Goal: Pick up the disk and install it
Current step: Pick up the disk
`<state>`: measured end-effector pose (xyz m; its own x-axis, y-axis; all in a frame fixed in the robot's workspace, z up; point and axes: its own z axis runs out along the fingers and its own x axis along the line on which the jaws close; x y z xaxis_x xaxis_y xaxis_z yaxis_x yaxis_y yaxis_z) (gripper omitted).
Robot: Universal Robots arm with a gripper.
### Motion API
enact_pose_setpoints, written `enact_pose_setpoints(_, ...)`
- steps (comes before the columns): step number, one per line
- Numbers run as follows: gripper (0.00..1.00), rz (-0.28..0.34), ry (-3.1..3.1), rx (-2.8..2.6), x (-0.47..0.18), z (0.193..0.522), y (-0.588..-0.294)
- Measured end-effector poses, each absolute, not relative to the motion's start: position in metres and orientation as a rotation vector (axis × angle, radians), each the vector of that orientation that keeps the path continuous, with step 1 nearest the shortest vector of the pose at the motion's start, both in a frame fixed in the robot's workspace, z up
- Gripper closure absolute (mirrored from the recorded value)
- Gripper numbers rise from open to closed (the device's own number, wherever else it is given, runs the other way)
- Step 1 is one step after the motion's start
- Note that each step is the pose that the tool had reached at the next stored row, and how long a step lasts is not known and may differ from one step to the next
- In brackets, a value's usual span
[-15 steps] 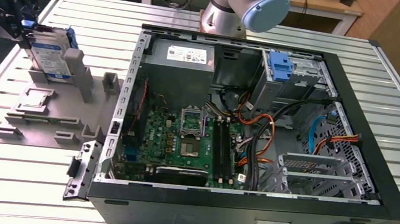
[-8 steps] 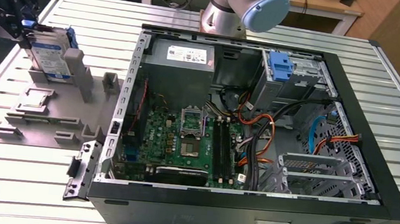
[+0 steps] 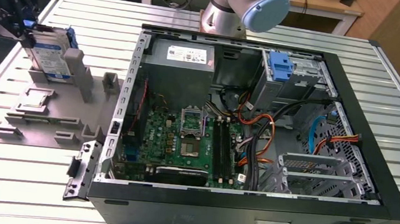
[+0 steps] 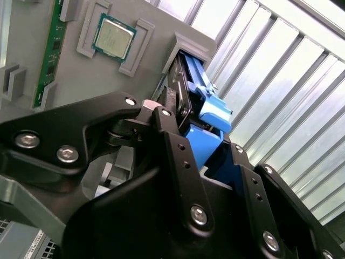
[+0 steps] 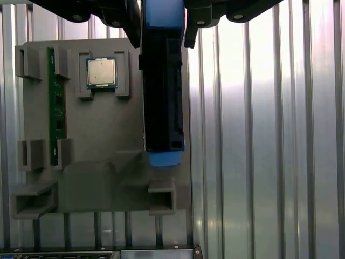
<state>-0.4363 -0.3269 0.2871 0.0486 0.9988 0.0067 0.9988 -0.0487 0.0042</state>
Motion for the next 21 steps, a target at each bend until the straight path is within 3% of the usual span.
enact_pose_setpoints(21,0.56,-0.012,-2.16,-2.279,-0.4356,0.2868,-0.3269)
